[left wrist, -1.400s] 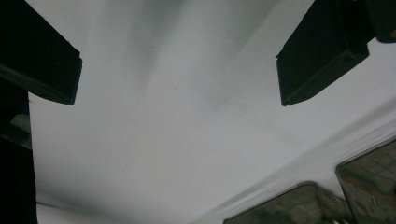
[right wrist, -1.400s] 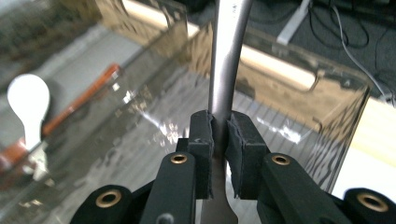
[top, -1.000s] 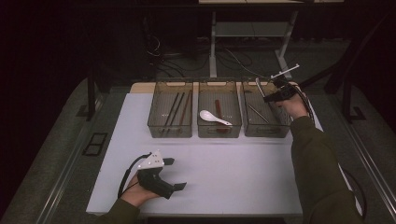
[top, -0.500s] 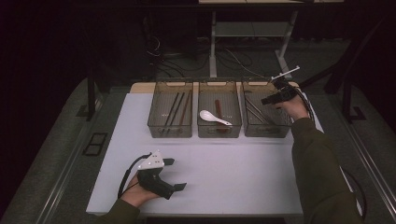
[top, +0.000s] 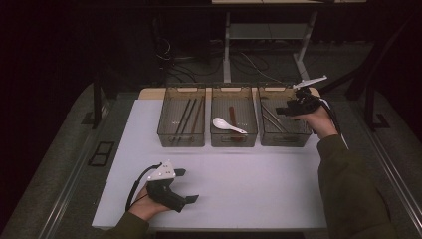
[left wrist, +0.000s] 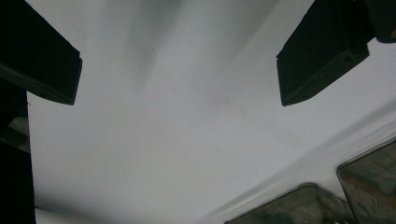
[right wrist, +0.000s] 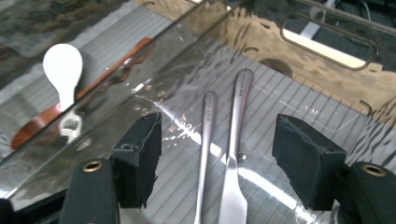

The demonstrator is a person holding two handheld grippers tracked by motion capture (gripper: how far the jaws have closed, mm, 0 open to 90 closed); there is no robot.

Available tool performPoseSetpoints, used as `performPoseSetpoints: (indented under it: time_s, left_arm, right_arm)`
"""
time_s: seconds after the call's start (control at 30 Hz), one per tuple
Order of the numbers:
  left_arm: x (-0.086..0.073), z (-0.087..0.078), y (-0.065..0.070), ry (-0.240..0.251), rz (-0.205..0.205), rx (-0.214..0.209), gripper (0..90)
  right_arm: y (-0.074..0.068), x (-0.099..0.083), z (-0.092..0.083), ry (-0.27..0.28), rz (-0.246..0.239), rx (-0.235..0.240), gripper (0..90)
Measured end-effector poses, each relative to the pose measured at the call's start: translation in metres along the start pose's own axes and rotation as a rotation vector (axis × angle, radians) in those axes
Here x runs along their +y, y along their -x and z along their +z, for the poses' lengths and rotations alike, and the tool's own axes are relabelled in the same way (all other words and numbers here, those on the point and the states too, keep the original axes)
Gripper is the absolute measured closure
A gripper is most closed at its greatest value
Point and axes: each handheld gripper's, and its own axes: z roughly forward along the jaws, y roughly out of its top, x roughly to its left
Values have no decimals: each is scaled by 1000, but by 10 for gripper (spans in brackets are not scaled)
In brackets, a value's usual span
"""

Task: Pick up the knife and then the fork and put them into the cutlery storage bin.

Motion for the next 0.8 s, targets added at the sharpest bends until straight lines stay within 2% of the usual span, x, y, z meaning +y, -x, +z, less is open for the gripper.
performPoseSetpoints:
  time_s: [0.1, 0.33, 0.47, 0.8]
  left_arm:
    - [0, 0, 0, -4, -3, 1, 0]
    - [-1, -1, 0, -6, 2, 4, 0]
    - [-1, -2, -2, -10, -3, 8, 0]
    - [-1, -2, -1, -10, 1, 8, 0]
  right_arm:
    - [-7, -4, -6, 18, -10, 20, 303]
    - [-26, -18, -19, 40, -75, -17, 256]
    - [-34, -29, -27, 51, -92, -13, 235]
    - [-64, -56, -44, 101, -114, 61, 190]
